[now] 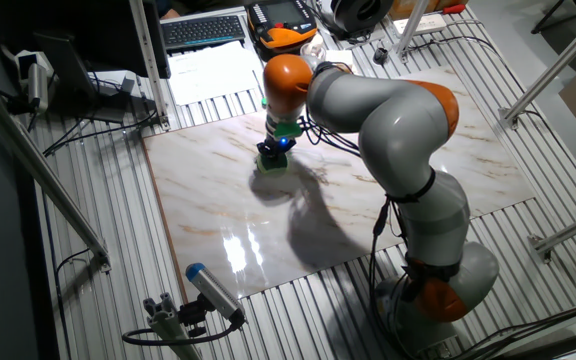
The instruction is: Clean the tabletop with a sponge
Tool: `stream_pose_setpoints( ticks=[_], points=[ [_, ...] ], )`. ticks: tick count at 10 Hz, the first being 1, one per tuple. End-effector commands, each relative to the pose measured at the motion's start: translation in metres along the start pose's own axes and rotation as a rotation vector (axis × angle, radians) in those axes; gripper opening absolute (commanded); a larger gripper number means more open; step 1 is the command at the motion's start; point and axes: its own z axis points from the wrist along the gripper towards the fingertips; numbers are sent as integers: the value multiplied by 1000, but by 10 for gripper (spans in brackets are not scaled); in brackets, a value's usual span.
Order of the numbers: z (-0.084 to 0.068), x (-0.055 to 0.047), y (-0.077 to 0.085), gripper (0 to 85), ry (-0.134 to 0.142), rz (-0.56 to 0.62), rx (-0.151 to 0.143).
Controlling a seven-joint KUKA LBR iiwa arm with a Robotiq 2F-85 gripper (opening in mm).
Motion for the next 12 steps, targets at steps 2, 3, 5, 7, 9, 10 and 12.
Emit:
stream_pose_setpoints(
  ticks=[2, 3, 5, 7, 9, 10, 12],
  points=[
    [0, 0, 0, 0, 1, 8, 8],
    [1, 0, 0, 0, 1, 5, 10],
    [-1, 0, -1, 0, 4, -11, 21],
    [-10, 1, -8, 0, 5, -27, 47],
    [-21, 0, -22, 0, 7, -45, 63],
    [-18, -1, -29, 0, -7, -50, 72],
    [-15, -3, -48, 0, -20, -72, 71]
  ],
)
